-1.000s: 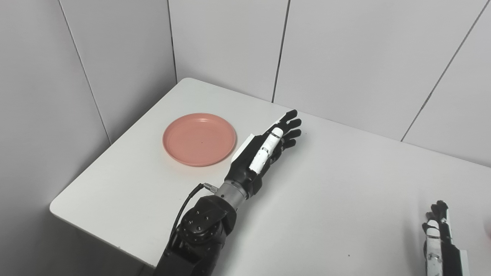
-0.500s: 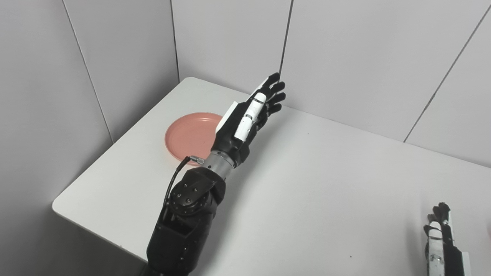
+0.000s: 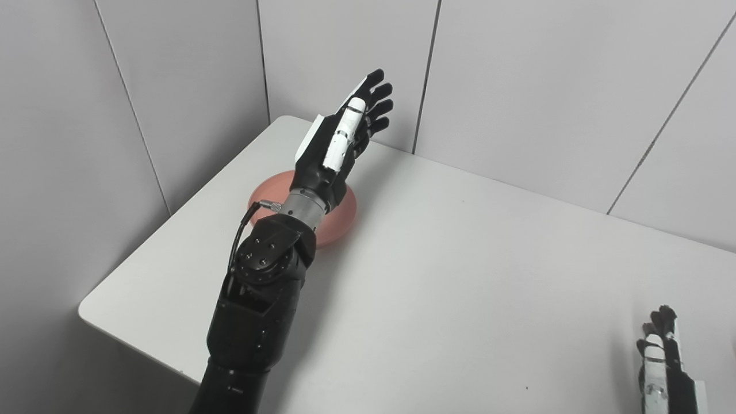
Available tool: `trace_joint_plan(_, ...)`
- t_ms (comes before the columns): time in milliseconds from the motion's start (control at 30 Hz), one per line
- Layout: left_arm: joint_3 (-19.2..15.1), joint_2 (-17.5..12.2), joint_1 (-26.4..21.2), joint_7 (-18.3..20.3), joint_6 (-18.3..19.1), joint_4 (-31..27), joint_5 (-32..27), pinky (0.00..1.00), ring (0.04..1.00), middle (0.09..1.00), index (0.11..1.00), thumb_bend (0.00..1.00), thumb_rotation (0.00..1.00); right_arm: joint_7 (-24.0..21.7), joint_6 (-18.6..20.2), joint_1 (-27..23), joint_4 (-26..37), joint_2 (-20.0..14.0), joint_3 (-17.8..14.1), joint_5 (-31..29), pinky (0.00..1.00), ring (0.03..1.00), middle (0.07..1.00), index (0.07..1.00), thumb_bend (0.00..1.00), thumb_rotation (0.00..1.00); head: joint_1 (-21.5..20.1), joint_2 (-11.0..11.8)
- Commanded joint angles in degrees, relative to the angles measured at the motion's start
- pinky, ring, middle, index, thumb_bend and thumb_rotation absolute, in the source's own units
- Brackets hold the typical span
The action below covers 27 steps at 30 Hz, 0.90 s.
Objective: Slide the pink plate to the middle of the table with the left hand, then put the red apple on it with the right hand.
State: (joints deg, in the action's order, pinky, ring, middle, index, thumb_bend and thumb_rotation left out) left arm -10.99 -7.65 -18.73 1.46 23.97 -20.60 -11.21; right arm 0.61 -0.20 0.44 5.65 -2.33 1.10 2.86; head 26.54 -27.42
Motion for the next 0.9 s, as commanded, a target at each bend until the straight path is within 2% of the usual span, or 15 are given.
trace_joint_plan(0, -1.3, -1.5, -3.1, 0.1, -2.1, 0.2, -1.5, 0.94, 0.942, 0.95, 0.932, 0.38, 1.0, -0.1, -1.4, -1.0, 1.2, 0.4, -0.1, -0.5, 1.0, 1.0, 1.0, 1.0, 0.0, 1.0, 0.0, 0.0)
trace_joint_plan(400, -6.2, -4.7, -5.8, -0.1, -3.3, 6.6, -3.9, 0.94, 0.94, 0.948, 0.925, 0.37, 1.0, -0.8, -0.8, -1.2, 1.4, -0.3, -0.3, -1.2, 1.0, 1.0, 1.0, 1.0, 0.0, 1.0, 0.8, 0.3)
trace_joint_plan(733, -7.6, -8.8, -7.1, -1.2, -3.5, 10.9, -2.8, 0.92, 0.924, 0.925, 0.907, 0.35, 1.0, -0.4, 0.8, -1.2, 2.5, -0.3, -0.4, -1.5, 1.0, 1.0, 1.0, 1.0, 0.0, 1.0, 1.7, 0.2)
trace_joint_plan(867, -8.5, -9.2, -7.5, -2.1, -3.2, 12.0, -2.9, 0.9, 0.908, 0.908, 0.887, 0.36, 1.0, -0.7, -0.3, -1.1, 2.1, -0.8, -0.3, -1.2, 1.0, 1.0, 1.0, 1.0, 0.0, 1.0, 1.9, 0.2)
